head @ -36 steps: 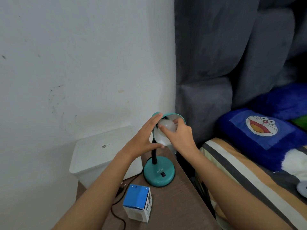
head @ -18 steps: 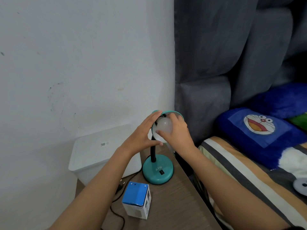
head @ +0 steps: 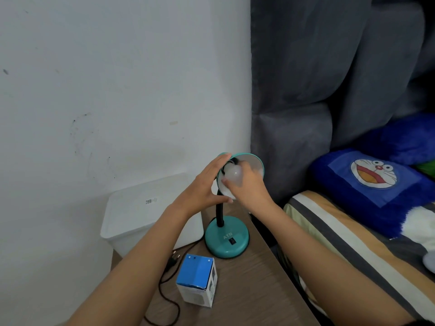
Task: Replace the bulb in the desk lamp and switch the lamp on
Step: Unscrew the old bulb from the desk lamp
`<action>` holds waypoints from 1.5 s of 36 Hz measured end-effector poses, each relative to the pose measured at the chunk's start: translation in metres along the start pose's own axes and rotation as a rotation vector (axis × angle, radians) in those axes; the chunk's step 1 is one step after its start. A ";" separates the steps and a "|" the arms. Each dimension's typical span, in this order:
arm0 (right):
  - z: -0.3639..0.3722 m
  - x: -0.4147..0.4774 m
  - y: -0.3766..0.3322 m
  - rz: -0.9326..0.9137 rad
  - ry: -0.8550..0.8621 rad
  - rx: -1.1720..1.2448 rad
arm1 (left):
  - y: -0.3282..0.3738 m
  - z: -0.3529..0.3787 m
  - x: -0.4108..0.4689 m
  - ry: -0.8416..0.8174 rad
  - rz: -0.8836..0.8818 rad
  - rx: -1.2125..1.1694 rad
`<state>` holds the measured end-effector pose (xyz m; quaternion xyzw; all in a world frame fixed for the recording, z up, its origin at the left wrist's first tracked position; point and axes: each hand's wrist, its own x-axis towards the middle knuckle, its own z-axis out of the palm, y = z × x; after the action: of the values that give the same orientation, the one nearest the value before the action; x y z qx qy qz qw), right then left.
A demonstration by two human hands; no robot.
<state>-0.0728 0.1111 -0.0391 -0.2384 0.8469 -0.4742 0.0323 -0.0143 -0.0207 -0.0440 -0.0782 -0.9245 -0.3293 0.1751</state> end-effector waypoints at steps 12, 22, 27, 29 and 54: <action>0.002 0.000 0.007 0.035 -0.016 0.175 | 0.001 0.001 0.003 0.008 0.011 0.029; -0.001 0.007 0.008 0.089 -0.016 0.315 | 0.001 0.003 0.001 0.004 -0.006 0.029; -0.002 0.010 0.001 0.261 -0.071 0.487 | 0.002 0.003 0.002 -0.005 -0.006 0.041; -0.004 0.007 0.002 0.120 -0.040 0.239 | 0.002 0.003 0.002 -0.010 -0.009 0.044; -0.004 0.004 0.000 0.285 -0.036 0.481 | 0.004 0.003 0.001 0.000 -0.021 0.019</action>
<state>-0.0771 0.1129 -0.0362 -0.1105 0.7343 -0.6480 0.1693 -0.0154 -0.0154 -0.0432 -0.0670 -0.9283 -0.3225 0.1725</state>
